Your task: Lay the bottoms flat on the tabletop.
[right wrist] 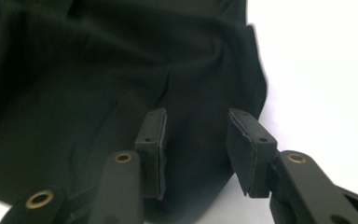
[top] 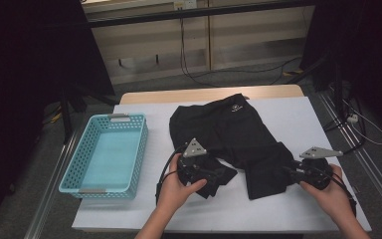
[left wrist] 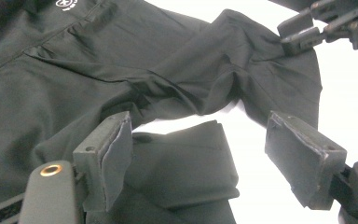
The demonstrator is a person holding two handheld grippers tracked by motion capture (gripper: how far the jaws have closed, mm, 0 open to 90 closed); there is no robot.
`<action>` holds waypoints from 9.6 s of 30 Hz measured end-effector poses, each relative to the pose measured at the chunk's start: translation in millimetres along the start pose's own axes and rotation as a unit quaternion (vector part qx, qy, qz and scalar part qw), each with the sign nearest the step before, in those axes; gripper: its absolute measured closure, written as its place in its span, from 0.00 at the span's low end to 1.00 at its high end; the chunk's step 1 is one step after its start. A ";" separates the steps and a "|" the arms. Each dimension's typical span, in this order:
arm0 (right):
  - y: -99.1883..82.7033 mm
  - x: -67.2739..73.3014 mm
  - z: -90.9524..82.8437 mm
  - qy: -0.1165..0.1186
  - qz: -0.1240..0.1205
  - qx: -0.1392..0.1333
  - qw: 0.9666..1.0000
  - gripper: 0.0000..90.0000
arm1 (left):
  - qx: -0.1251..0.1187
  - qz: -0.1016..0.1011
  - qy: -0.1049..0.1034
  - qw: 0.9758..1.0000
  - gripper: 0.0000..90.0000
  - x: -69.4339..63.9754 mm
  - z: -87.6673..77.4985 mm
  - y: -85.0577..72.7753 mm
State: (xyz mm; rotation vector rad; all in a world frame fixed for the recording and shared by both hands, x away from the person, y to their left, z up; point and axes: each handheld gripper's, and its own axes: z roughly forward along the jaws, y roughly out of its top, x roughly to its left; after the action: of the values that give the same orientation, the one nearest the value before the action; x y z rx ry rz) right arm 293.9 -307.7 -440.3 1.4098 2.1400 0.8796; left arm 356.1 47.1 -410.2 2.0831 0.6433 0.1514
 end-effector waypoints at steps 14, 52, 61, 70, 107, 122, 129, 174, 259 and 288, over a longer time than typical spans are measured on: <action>12.6 -9.6 5.0 0.010 0.016 -0.061 0.998 0.99 | 0.001 0.021 -0.009 1.000 0.26 -16.1 12.5 2.0; -11.9 -9.4 -24.1 -0.010 0.021 -0.061 0.998 0.65 | 0.087 0.007 -0.076 0.993 1.00 -54.8 83.0 3.5; -15.3 -5.1 -22.1 0.002 0.008 -0.048 0.999 0.70 | 0.048 -0.027 -0.060 0.997 1.00 -28.5 50.9 15.3; -18.8 0.0 -7.5 0.015 0.005 -0.018 1.000 0.74 | 0.030 -0.037 -0.049 0.998 1.00 -17.3 40.9 18.9; -17.7 19.7 -8.3 0.041 -0.038 0.001 0.998 0.76 | 0.025 -0.029 -0.038 0.999 1.00 -15.0 44.4 13.9; -20.2 7.6 -58.7 0.055 -0.056 -0.032 0.996 0.99 | 0.025 -0.038 -0.082 0.996 1.00 -30.1 30.0 18.0; -43.4 10.6 -79.2 0.077 -0.058 -0.017 0.995 0.99 | 0.050 -0.033 -0.094 0.994 0.96 -42.1 24.8 8.1; -5.8 -31.9 8.2 0.012 0.039 -0.010 0.999 0.89 | 0.032 -0.010 0.037 0.999 0.27 25.8 -12.6 -5.0; 53.8 -99.3 65.5 -0.031 0.145 -0.033 0.988 0.59 | 0.045 -0.027 0.068 0.996 0.18 53.0 -11.7 -10.9; -10.9 -39.0 -0.2 0.004 0.068 0.009 0.998 1.00 | 0.036 -0.006 0.064 0.997 0.17 43.1 -15.4 -2.5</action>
State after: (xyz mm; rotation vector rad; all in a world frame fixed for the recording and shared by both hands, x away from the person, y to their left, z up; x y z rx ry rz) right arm 301.9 -346.8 -447.6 1.5782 2.0827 0.9172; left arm 386.7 81.2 -409.4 2.1521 0.7480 0.2596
